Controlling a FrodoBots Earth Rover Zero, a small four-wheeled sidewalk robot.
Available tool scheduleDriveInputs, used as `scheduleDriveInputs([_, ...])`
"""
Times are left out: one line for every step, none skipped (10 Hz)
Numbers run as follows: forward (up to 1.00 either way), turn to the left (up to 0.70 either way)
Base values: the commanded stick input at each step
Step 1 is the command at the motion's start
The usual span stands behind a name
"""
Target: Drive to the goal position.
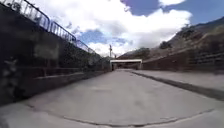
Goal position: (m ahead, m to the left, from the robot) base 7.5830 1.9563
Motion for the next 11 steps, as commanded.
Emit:
scheduleDriveInputs([0.7, 0.0])
scheduleDriveInputs([0.7, 0.0])
scheduleDriveInputs([0.7, 0.0])
scheduleDriveInputs([0.7, 0.0])
scheduleDriveInputs([0.7, 0.0])
scheduleDriveInputs([0.7, 0.0])
scheduleDriveInputs([0.7, 0.0])
scheduleDriveInputs([0.7, 0.0])
scheduleDriveInputs([0.7, 0.0])
scheduleDriveInputs([0.7, 0.0])
scheduleDriveInputs([0.7, 0.0])
